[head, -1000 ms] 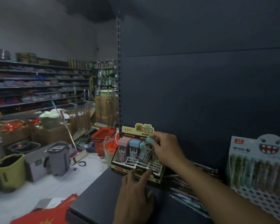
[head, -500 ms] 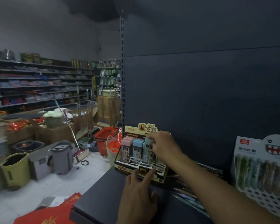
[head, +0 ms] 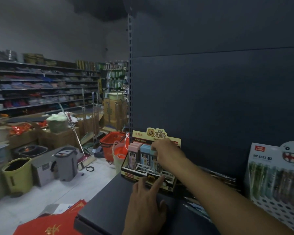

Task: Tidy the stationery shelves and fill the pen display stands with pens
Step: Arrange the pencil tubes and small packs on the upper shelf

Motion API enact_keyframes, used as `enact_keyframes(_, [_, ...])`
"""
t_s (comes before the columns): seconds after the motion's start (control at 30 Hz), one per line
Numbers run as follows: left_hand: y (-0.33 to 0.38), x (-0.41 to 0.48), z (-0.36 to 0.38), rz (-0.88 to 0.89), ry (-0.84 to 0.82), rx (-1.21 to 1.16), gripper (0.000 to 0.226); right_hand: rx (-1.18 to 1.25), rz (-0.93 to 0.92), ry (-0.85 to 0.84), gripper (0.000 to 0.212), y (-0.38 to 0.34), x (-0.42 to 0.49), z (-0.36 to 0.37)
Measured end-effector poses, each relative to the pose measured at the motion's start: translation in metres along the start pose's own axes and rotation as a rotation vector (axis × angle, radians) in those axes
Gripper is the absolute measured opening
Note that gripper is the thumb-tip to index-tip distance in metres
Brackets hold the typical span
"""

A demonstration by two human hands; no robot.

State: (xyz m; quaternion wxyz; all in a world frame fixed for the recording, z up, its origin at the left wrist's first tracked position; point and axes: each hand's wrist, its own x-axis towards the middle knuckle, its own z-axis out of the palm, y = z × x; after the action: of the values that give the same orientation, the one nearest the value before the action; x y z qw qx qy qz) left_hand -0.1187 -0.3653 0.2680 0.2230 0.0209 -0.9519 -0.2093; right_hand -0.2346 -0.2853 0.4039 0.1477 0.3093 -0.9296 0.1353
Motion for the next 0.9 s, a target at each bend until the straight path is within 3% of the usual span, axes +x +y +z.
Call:
enact_keyframes(0.23, [0.000,0.001,0.001,-0.010,0.003,0.011,0.086,0.048,0.050,0.131,0.007,0.008,-0.010,0.021])
enact_keyframes(0.47, [-0.001,-0.002,-0.001,-0.037,0.041,-0.010,0.086,0.123,0.073,0.101,0.032,0.012,-0.043,-0.005])
enact_keyframes(0.67, [0.003,-0.007,-0.004,-0.025,0.071,0.024,0.085,0.098,0.152,0.087,0.022,0.049,-0.130,-0.044])
enact_keyframes(0.9, [0.011,0.039,-0.025,-0.035,0.177,0.240,0.080,0.092,0.247,0.009,0.010,0.110,-0.245,-0.084])
